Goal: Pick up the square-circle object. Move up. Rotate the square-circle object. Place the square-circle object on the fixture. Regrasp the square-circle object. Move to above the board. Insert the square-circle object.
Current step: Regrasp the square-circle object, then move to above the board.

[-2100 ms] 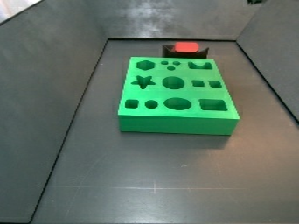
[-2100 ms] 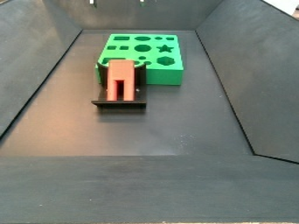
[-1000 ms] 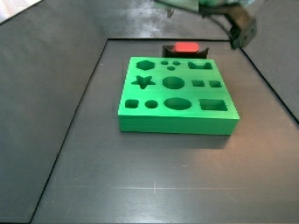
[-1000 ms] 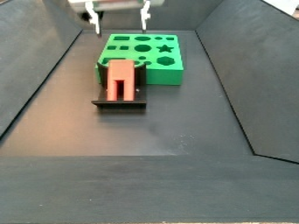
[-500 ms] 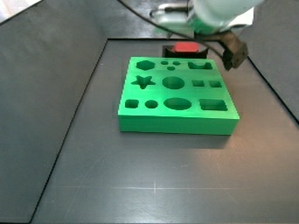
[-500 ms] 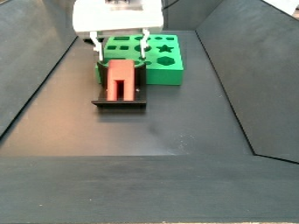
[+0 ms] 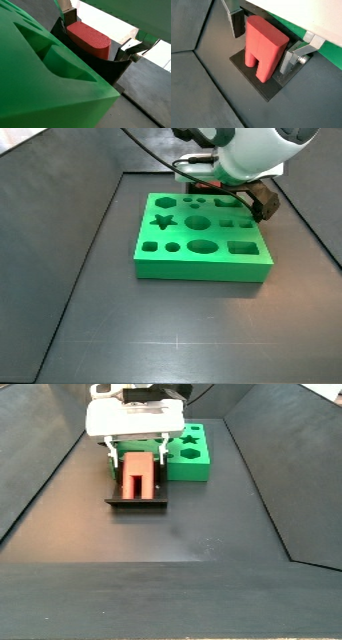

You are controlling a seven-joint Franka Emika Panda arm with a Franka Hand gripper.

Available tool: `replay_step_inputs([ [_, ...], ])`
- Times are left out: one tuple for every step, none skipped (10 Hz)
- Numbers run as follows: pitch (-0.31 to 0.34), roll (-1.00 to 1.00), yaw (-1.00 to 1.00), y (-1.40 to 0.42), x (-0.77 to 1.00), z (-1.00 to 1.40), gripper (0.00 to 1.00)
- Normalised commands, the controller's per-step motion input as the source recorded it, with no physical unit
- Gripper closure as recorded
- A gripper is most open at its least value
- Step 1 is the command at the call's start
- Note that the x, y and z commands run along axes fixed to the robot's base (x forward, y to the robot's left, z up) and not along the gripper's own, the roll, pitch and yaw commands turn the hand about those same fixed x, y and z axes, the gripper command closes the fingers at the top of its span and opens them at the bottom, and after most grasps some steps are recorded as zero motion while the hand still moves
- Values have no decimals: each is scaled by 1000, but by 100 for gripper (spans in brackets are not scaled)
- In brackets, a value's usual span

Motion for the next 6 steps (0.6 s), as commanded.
replay_step_inputs([
  [4,87,-37,9,30,-230,0],
  [5,88,-37,9,30,-228,0],
  [5,89,-37,9,29,-227,0],
  [5,89,-37,9,29,-226,0],
  [0,0,0,0,0,-500,100],
  [175,6,116,103,-62,1000,100],
])
